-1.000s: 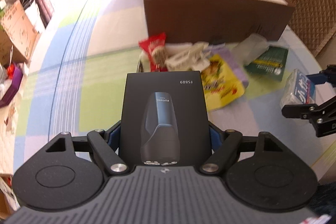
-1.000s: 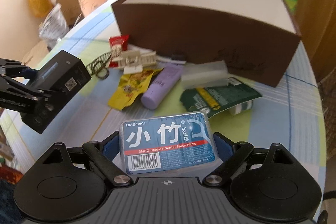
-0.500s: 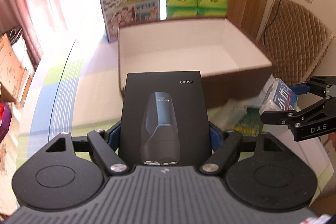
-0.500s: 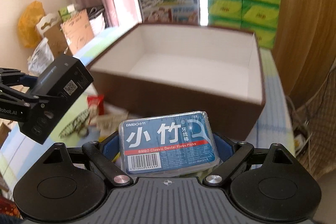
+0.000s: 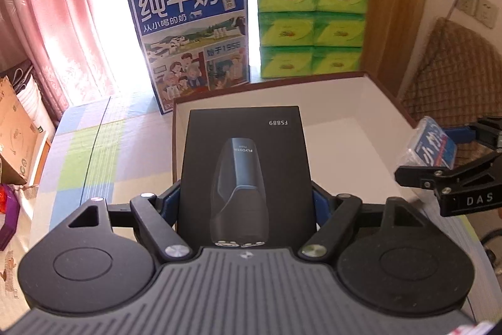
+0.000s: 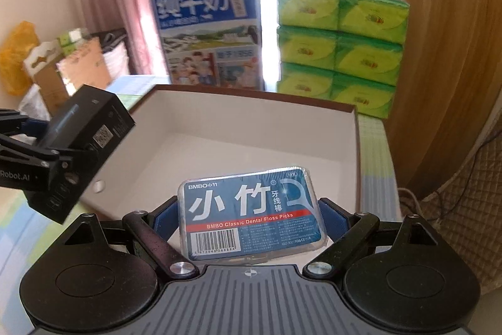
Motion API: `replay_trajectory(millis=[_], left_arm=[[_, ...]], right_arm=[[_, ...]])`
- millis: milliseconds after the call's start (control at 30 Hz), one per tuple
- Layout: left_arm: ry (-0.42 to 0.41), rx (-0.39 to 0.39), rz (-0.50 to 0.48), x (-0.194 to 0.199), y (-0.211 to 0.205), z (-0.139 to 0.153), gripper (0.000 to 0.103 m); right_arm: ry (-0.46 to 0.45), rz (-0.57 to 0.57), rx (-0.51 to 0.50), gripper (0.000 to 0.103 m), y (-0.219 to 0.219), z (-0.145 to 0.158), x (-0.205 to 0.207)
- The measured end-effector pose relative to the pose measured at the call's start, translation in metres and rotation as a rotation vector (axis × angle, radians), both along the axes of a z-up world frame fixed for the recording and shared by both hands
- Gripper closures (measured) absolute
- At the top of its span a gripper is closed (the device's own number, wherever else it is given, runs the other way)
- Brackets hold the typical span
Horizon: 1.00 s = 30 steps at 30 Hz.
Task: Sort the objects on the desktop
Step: 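Carry black box with left gripper while right gripper carries floss box into brown box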
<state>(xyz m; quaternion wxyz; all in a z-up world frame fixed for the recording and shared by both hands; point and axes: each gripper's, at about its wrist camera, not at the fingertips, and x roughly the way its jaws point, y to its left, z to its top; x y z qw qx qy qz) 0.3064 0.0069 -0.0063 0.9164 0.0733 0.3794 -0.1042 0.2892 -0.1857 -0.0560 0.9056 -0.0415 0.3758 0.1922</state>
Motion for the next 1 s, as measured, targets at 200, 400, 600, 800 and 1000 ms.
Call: replay_trajectory(millis=[200, 400, 600, 800, 1000], left_arm=[[0.071, 0.040, 0.055, 0.056, -0.010, -0.028, 0.027], [0.161, 0.089, 0.083, 0.090, -0.017, -0.061, 0.027], [0.227, 0.128, 0.066, 0.100, -0.023, -0.089, 0.027], [0.242, 0.197, 0.037, 0.104, -0.031, -0.100, 0.026], [0.224, 0.208, 0.036, 0.105, -0.031, -0.096, 0.026]], right_arm=[[0.059, -0.038, -0.042, 0.015, -0.002, -0.023, 0.042], [0.110, -0.014, -0.086, 0.015, 0.001, -0.043, 0.065], [0.139, 0.033, -0.131, 0.015, 0.004, -0.058, 0.076], [0.149, 0.058, -0.166, 0.015, 0.005, -0.063, 0.079], [0.147, 0.074, -0.181, 0.015, 0.006, -0.063, 0.081]])
